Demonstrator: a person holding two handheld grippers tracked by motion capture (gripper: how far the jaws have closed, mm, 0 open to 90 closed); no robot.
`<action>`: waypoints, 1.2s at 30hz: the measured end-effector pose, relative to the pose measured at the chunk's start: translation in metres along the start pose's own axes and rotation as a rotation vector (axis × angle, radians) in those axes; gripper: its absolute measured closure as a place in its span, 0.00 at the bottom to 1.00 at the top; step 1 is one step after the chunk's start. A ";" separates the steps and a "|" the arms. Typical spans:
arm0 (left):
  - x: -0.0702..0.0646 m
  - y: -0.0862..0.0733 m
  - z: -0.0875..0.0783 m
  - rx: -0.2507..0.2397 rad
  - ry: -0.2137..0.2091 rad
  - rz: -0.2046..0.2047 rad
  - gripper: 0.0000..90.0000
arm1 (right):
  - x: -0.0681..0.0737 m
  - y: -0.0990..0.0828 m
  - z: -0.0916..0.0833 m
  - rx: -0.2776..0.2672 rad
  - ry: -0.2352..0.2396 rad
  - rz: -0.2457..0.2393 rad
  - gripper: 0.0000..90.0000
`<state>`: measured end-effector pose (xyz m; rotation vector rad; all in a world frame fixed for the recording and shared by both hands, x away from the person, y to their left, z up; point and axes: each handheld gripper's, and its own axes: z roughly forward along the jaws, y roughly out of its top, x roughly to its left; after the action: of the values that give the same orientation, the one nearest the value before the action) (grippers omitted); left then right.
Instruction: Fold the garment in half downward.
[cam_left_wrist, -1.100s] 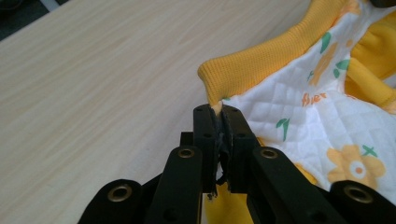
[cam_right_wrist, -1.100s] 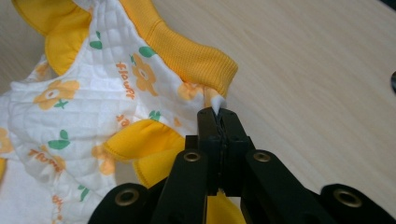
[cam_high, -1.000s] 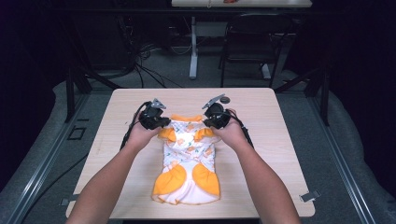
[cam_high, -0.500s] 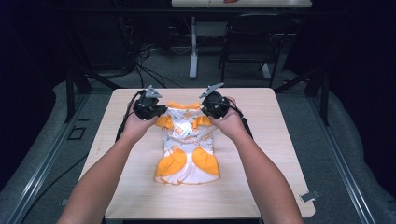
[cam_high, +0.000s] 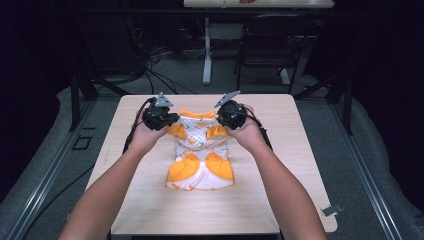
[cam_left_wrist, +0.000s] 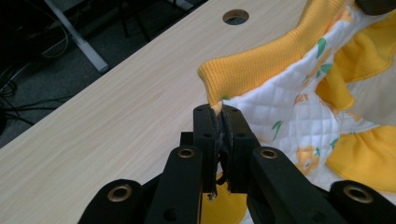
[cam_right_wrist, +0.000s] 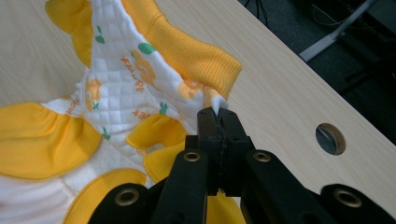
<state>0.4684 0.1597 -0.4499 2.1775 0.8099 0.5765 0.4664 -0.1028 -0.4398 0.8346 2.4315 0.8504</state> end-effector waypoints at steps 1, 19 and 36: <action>-0.001 -0.001 0.000 0.003 -0.006 0.001 0.95 | 0.000 -0.001 0.000 0.003 0.002 -0.002 0.99; -0.012 -0.016 -0.004 0.012 -0.039 0.015 0.95 | 0.014 -0.016 -0.001 0.021 0.038 -0.045 0.99; -0.030 -0.038 -0.009 0.031 -0.111 0.019 0.95 | 0.030 -0.038 -0.003 0.059 0.083 -0.097 0.99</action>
<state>0.4279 0.1629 -0.4777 2.2263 0.7438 0.4509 0.4276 -0.1078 -0.4683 0.7090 2.5586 0.7952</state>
